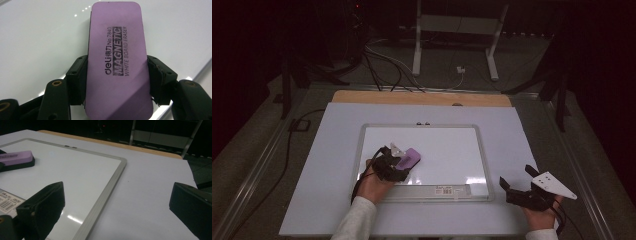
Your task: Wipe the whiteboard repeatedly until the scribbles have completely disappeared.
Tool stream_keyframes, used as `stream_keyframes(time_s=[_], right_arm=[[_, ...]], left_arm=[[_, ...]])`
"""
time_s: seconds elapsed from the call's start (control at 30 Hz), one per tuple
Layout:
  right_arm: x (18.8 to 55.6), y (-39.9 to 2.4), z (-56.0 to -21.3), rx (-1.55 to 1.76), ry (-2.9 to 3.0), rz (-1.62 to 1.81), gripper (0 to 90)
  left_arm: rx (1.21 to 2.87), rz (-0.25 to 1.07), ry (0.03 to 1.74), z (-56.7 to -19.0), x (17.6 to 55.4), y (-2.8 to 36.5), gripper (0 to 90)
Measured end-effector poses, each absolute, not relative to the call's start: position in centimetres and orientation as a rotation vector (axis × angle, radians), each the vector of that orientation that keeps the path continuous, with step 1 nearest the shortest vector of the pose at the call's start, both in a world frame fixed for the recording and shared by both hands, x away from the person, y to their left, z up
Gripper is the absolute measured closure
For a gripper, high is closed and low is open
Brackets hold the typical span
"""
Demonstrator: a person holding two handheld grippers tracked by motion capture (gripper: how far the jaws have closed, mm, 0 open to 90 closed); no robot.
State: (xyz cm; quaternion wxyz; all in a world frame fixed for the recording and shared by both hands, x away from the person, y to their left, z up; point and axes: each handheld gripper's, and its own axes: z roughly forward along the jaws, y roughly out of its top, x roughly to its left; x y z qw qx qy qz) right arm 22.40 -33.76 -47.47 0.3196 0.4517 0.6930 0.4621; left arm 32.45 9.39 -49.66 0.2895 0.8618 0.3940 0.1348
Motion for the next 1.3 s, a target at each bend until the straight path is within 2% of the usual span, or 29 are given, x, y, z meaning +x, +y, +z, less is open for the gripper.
stream_keyframes(time_s=[0.37,0.57,0.73,0.87,0.97,1.1,1.3], right_arm=[[22.4,-33.7,-47.5,1.187,1.824,1.214,0.5],[22.5,-33.6,-47.5,1.186,1.826,1.212,0.5],[22.5,-33.7,-47.5,1.188,1.824,1.213,0.5],[22.5,-33.7,-47.5,1.188,1.824,1.213,0.5],[22.5,-33.8,-47.5,1.187,1.822,1.213,0.5],[22.5,-33.8,-47.5,1.189,1.821,1.215,0.5],[22.5,-33.7,-47.5,1.188,1.822,1.214,0.5]], left_arm=[[2.242,0.402,1.166,-49.8,32.3,13.0,41.7],[2.220,0.425,1.188,-49.8,32.1,13.5,41.3],[2.210,0.509,1.129,-49.7,31.4,13.1,27.9],[2.177,0.571,1.063,-48.9,30.9,12.7,20.8],[2.159,0.595,0.999,-48.5,30.4,12.3,20.7],[2.160,0.557,0.956,-48.6,30.1,12.1,23.0],[2.160,0.526,0.993,-49.1,30.5,12.7,25.1]])
